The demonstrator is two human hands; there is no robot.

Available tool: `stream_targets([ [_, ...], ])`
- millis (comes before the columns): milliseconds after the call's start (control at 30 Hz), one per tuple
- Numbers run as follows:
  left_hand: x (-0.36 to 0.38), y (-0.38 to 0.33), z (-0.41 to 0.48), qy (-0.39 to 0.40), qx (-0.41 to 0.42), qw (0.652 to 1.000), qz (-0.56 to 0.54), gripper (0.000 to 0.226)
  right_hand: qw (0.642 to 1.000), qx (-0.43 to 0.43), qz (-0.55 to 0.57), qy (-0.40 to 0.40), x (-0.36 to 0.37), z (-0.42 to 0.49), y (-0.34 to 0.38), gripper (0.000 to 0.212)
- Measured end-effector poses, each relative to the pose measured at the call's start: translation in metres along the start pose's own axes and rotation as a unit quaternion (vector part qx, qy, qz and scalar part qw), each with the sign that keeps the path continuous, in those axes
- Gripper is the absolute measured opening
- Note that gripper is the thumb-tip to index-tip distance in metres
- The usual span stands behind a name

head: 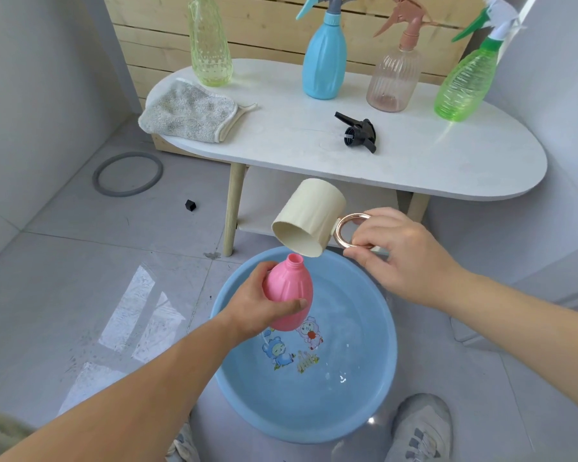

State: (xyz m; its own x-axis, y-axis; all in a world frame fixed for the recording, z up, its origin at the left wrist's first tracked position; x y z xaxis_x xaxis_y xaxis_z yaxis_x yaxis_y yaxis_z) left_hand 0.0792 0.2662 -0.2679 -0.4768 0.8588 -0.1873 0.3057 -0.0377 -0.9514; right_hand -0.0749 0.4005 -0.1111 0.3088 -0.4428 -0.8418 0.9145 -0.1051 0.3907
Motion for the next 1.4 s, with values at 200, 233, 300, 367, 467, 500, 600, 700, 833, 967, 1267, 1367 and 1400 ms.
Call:
stream_targets([
  [200,0.000,0.012,-0.001,0.006,-0.017,1.000,0.006,0.066,0.939,0.306,0.141,0.067,0.054,-0.020,-0.067,0.025],
  [233,0.000,0.014,-0.001,0.007,-0.020,1.000,0.004,0.066,0.932,0.326,0.134,0.086,0.066,-0.026,-0.075,0.027],
  [300,0.002,0.019,-0.001,0.008,-0.025,1.000,-0.001,0.071,0.921,0.352,0.110,0.124,0.094,-0.040,-0.093,0.031],
  [367,0.002,0.021,-0.002,0.003,-0.029,1.000,-0.003,0.074,0.915,0.364,0.091,0.150,0.120,-0.050,-0.107,0.037],
  [467,0.005,0.026,0.002,0.003,-0.036,0.999,-0.003,0.073,0.907,0.374,0.093,0.170,0.152,-0.059,-0.122,0.041],
  [500,0.006,0.029,0.004,0.004,-0.039,0.999,0.001,0.076,0.908,0.368,0.088,0.183,0.162,-0.061,-0.125,0.042],
  [600,0.008,0.038,0.005,0.013,-0.054,0.998,0.010,0.080,0.918,0.312,0.051,0.240,0.186,-0.063,-0.130,0.041],
  [700,0.008,0.049,0.005,0.013,-0.068,0.998,0.011,0.079,0.920,0.277,0.038,0.275,0.203,-0.065,-0.139,0.035],
  [833,0.009,0.062,0.007,0.016,-0.082,0.996,0.018,0.079,0.917,0.250,0.012,0.311,0.216,-0.069,-0.149,0.041],
  [967,0.008,0.071,0.007,0.016,-0.096,0.995,0.028,0.072,0.914,0.222,-0.008,0.339,0.230,-0.072,-0.150,0.045],
  [1267,0.008,0.076,0.010,0.013,-0.102,0.994,0.034,0.075,0.897,0.238,0.000,0.373,0.256,-0.079,-0.152,0.040],
  [1367,0.007,0.075,0.010,0.011,-0.102,0.994,0.033,0.074,0.894,0.253,0.006,0.369,0.256,-0.082,-0.152,0.043],
  [1400,0.007,0.075,0.010,0.010,-0.101,0.994,0.031,0.072,0.892,0.262,0.013,0.367,0.255,-0.082,-0.152,0.045],
])
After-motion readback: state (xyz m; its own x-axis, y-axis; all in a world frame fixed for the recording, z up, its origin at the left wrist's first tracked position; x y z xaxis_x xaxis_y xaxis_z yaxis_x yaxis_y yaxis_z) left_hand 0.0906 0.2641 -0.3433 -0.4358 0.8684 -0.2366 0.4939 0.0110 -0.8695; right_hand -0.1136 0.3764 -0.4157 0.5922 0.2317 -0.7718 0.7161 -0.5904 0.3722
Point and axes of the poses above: each hand's wrist, its own z-axis towards the middle knuckle, its own x-axis out of the palm, y = z × x, the point moved 7 cm from there along z, towards the middle knuckle, and after that the axes turned 4 degrees about x, right-handed, at the moved point
